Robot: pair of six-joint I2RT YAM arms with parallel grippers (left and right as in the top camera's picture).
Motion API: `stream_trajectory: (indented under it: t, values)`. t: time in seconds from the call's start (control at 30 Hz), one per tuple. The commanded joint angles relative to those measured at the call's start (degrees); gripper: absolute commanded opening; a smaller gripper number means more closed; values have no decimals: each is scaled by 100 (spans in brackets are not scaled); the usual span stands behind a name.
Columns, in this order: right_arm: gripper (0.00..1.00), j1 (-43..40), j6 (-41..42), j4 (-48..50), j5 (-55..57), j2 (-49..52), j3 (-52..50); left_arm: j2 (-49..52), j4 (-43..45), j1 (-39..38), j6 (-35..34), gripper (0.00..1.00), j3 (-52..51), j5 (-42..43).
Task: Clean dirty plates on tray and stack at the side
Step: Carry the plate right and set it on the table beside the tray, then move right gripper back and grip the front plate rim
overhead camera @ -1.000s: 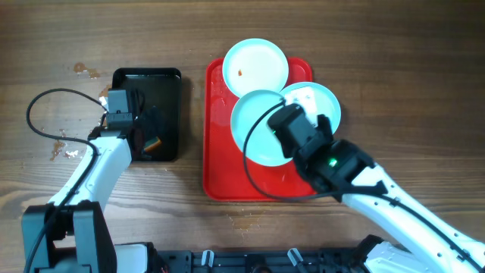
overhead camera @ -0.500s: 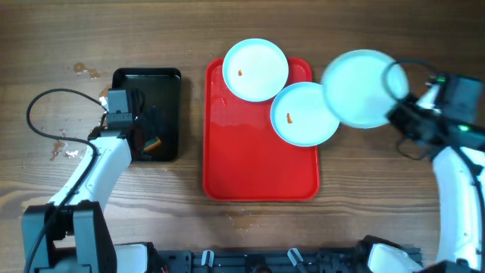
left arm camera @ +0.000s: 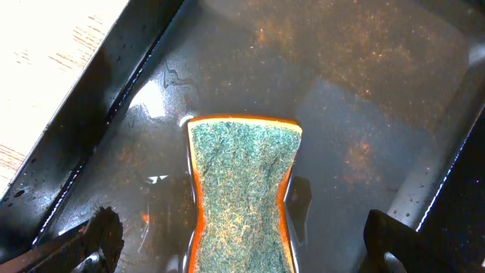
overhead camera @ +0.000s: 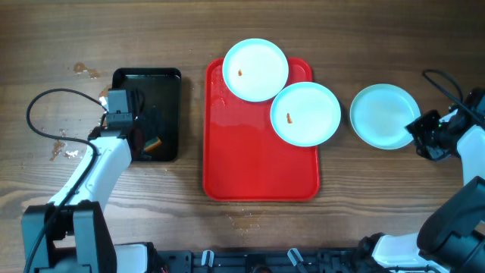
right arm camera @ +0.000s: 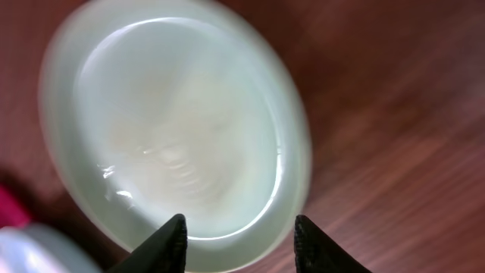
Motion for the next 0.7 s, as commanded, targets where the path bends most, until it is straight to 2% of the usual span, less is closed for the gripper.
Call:
stream_trajectory:
  t: [0.0, 0.03, 0.1, 0.2, 0.3, 0.4, 0.5, 0.57, 0.67]
  values:
    - [47, 466, -1189, 118, -1563, -350, 72, 33, 13, 35, 28, 100, -52, 26]
    - [47, 1049, -1508, -76, -1539, -411, 72, 33, 13, 35, 28, 100, -52, 26]
    - [47, 1832, -1528, -205, -1021, -376, 35, 33, 13, 35, 28, 100, -52, 26]
    - [43, 3254, -1226, 87, 933, -363, -13, 33, 13, 35, 28, 100, -52, 26]
    - [40, 3853, -780, 535, 2601, -278, -15, 33, 13, 35, 28, 100, -52, 26]
    - [40, 3825, -798, 866, 2739, 70, -15, 33, 13, 35, 28, 100, -52, 28]
    - [29, 3810, -793, 992, 2544, 485, -15, 33, 13, 35, 28, 100, -52, 26]
    - [26, 3810, -800, 914, 2079, 675, -15, 33, 13, 35, 28, 100, -52, 26]
    - [4, 3810, -776, 697, 1862, 807, -9, 33, 13, 35, 28, 100, -52, 26]
